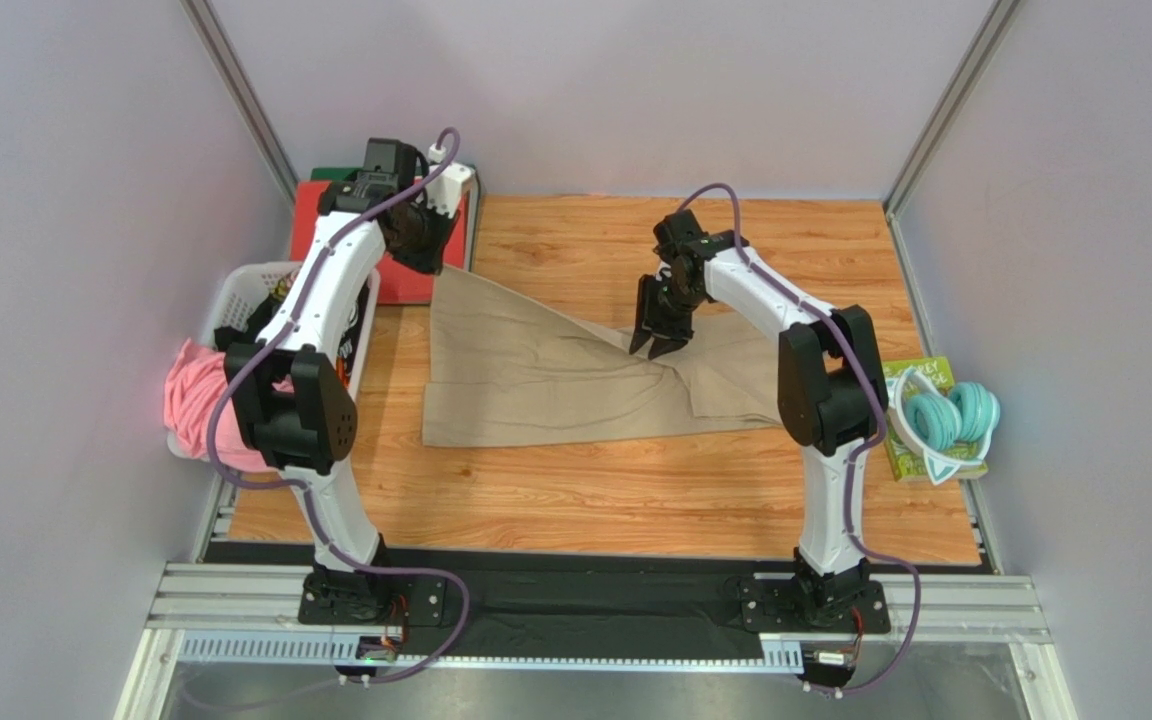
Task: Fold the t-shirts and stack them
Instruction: Fold the tshirt
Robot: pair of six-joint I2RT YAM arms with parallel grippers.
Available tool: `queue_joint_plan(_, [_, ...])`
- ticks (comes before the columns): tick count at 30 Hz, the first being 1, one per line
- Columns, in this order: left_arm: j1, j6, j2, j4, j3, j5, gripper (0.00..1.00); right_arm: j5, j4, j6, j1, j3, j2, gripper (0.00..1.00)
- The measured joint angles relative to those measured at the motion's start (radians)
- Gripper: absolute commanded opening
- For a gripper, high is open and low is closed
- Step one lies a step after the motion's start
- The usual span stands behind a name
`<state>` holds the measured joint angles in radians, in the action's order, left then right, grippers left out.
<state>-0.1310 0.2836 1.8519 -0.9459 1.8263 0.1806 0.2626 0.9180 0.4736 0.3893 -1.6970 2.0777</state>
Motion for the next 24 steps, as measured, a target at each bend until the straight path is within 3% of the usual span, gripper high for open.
queue_joint_plan(20, [0.001, 0.053, 0.174, -0.029, 0.106, -0.071, 0.0, 0.006, -0.018, 0.0, -0.011, 0.042, 0.0, 0.39])
queue_joint_plan(24, [0.001, 0.063, 0.145, -0.013, 0.042, -0.065, 0.0, 0.006, -0.019, 0.0, -0.011, 0.048, 0.0, 0.38])
